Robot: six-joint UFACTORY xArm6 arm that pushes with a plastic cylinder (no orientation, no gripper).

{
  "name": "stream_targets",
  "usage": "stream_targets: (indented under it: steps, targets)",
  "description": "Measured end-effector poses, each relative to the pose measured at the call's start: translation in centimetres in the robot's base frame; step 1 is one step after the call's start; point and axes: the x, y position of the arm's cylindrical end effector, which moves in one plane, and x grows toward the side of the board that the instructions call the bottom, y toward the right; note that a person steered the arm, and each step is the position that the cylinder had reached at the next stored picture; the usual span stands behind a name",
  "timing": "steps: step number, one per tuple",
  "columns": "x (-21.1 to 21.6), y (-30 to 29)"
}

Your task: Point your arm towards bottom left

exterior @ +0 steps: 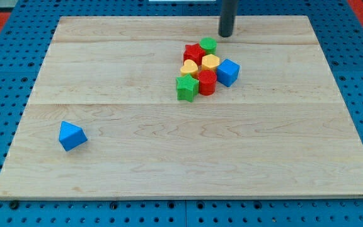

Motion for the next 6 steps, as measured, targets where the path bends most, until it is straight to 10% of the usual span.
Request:
stream_targets:
  steps: [1, 3, 6]
  targets:
    - [5.3, -0.1]
    - [-0.7, -7.1]
    - [16.6, -32.8]
